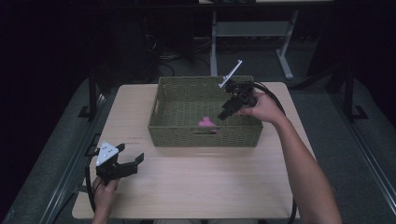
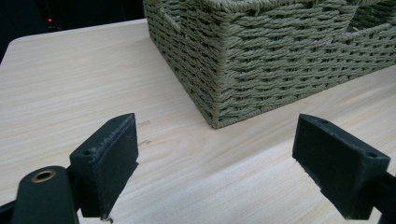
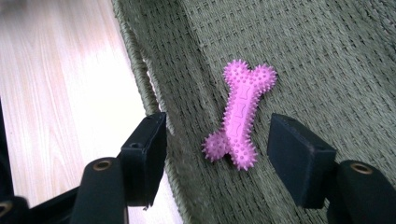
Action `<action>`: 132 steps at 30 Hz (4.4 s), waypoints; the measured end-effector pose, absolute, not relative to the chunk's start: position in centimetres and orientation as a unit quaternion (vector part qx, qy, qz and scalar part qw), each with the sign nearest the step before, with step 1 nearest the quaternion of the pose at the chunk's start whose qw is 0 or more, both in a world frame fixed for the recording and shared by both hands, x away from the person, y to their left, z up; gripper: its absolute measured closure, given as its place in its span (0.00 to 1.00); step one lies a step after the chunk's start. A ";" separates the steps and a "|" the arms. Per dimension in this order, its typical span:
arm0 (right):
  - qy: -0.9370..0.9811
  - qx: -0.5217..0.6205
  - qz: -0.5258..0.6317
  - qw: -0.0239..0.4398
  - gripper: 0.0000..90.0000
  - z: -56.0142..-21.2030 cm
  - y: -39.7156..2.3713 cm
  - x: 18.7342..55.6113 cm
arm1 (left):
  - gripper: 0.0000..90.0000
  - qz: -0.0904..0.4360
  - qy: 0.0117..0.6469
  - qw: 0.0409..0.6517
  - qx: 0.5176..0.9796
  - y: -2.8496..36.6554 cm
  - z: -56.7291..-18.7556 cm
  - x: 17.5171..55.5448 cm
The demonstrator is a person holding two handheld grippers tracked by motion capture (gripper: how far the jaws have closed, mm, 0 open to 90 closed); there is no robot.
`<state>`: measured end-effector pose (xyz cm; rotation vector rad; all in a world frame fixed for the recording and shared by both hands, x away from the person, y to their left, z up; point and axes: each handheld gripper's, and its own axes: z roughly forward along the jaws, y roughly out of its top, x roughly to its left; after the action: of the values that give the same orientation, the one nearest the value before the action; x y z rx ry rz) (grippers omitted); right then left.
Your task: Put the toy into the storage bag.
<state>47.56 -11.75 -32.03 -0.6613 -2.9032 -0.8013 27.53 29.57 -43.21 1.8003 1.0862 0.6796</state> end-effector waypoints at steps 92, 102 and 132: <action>-0.914 -0.281 -0.293 -0.005 0.31 -36.7 -23.5 36.0 | 0.15 0.282 0.434 0.442 0.733 29.0 -43.3 27.5; -0.910 -0.288 -0.299 -0.009 0.31 -37.7 -24.5 34.8 | 0.15 0.282 0.434 0.441 0.733 29.0 -43.3 27.5; -0.901 -0.320 -0.294 -0.012 0.30 -41.0 -27.1 31.8 | 0.15 0.282 0.434 0.441 0.733 28.9 -43.3 27.5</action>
<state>31.82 -27.11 -41.02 -1.0141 -2.8510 -0.9302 27.51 28.86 -43.35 1.8201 1.0762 0.7001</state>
